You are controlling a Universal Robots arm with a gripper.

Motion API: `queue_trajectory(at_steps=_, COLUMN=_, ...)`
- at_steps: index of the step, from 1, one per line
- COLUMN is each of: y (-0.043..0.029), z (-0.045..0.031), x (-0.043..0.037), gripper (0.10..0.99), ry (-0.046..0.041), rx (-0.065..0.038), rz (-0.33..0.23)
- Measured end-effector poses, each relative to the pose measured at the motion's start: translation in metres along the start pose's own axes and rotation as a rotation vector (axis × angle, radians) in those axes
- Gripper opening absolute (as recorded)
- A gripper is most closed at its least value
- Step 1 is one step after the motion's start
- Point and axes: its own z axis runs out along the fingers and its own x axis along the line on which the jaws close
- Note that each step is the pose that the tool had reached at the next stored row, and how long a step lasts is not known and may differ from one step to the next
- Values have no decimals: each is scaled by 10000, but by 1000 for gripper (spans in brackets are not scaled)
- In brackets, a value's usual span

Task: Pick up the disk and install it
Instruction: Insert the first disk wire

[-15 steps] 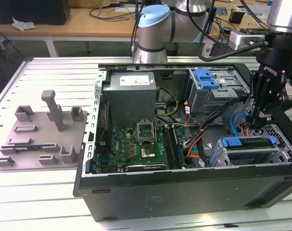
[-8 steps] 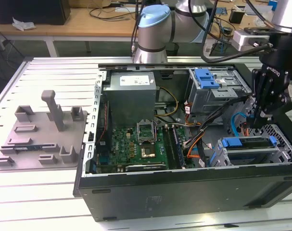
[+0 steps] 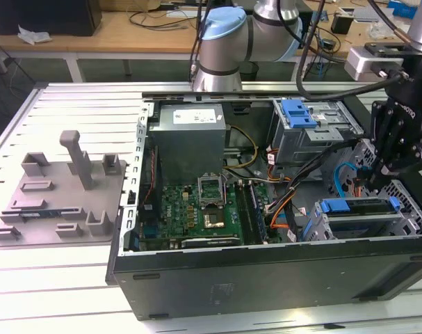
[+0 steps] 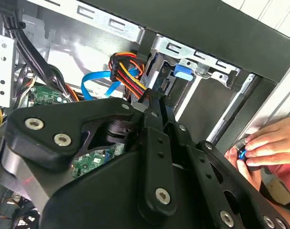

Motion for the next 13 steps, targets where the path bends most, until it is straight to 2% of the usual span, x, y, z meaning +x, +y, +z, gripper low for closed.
queue_trajectory(at_steps=3, y=-7, z=5, x=40, gripper=165, ry=-225, rx=-31, rz=7)
queue_trajectory(at_steps=4, y=-10, z=7, x=58, gripper=165, ry=-327, rx=-45, rz=10)
queue_trajectory(at_steps=7, y=-18, z=12, x=92, gripper=165, ry=-520, rx=-72, rz=18)
queue_trajectory(at_steps=13, y=-38, z=19, x=150, gripper=165, ry=-818, rx=-115, rz=26)
